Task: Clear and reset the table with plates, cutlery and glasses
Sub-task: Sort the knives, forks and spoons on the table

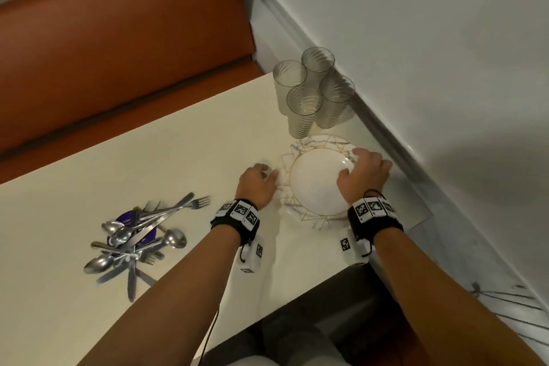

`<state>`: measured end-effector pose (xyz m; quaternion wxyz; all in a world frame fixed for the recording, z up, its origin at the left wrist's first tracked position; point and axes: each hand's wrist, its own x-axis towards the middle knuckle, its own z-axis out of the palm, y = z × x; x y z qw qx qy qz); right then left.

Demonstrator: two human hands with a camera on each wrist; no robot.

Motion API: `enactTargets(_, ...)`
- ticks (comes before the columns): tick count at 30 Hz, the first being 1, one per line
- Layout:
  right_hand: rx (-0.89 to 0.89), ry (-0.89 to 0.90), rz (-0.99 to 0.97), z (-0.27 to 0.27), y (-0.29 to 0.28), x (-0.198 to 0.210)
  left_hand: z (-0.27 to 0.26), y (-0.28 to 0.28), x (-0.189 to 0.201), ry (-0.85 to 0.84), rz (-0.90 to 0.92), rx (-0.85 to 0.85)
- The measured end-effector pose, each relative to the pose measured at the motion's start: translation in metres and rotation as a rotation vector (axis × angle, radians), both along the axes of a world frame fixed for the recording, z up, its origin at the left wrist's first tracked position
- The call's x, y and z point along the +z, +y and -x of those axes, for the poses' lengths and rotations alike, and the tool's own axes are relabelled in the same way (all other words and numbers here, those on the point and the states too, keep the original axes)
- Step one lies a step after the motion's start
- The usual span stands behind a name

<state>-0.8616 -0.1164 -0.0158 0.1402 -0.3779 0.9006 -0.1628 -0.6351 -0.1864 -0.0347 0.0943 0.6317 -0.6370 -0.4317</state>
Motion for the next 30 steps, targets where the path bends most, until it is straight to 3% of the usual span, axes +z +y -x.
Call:
enactTargets(3, 0.139, -0.013, 0.042, -0.046, -0.013, 0.004, -0.041, 0.007, 0.003, 0.03, 0.017, 0.017)
enactTargets(8, 0.384, -0.212, 0.064, -0.135, -0.029, 0.002, -0.122, 0.02, 0.009, 0.054, 0.089, 0.065)
enactTargets(13, 0.634, -0.299, 0.049, -0.247, -0.027, -0.012, -0.231, 0.042, 0.009, 0.067, 0.052, 0.198)
enactTargets(19, 0.725, -0.4, 0.007, -0.351, -0.023, -0.024, -0.335, 0.066, 0.002, -0.007, 0.064, 0.332)
enactTargets(25, 0.805, -0.431, -0.01, -0.408, -0.019, -0.027, -0.382, 0.077, -0.014, 0.002, 0.027, 0.402)
enactTargets(30, 0.818, -0.384, -0.089, -0.418, -0.024, -0.026, -0.38, 0.068, -0.011, -0.13, 0.033, 0.307)
